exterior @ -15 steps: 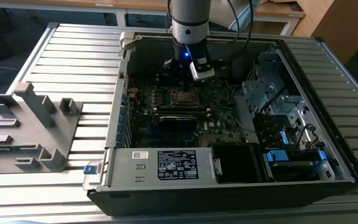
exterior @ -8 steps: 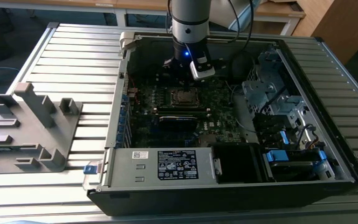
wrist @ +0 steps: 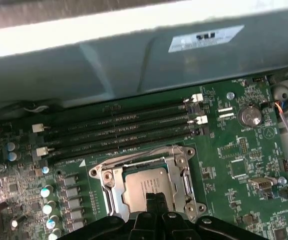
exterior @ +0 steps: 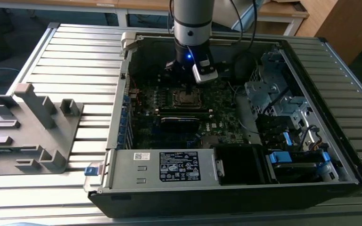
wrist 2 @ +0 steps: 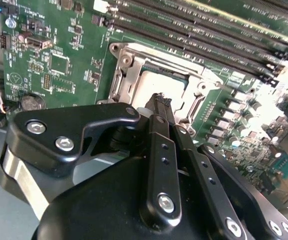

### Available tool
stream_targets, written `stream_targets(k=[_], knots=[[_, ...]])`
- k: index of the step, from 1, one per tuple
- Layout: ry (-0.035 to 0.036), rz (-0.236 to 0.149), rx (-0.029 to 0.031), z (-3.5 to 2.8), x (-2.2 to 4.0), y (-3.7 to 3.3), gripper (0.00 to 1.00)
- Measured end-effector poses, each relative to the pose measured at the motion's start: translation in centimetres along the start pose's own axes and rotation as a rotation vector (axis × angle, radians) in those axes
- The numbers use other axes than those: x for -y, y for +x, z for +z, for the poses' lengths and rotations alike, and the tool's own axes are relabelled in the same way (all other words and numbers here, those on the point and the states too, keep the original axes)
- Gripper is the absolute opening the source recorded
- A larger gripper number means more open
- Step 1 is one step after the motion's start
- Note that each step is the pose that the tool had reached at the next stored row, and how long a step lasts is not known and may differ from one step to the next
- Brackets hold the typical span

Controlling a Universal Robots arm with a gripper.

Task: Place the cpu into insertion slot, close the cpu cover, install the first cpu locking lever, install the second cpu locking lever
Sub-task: 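Install the second cpu locking lever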

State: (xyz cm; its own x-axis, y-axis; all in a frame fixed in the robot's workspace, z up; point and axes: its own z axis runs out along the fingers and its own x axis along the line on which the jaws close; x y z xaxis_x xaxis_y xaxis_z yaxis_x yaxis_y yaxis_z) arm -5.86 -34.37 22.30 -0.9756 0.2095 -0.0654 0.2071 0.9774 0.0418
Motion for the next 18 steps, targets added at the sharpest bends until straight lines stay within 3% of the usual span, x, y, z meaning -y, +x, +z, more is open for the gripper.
stream_targets(k=[11,18], knots=[[-0.0001,0.000,0.0000,-0.02,0.70,-0.15,0.10],[-0.0001,0.000,0.0000,-0.75,0.68,-0.20,0.10]])
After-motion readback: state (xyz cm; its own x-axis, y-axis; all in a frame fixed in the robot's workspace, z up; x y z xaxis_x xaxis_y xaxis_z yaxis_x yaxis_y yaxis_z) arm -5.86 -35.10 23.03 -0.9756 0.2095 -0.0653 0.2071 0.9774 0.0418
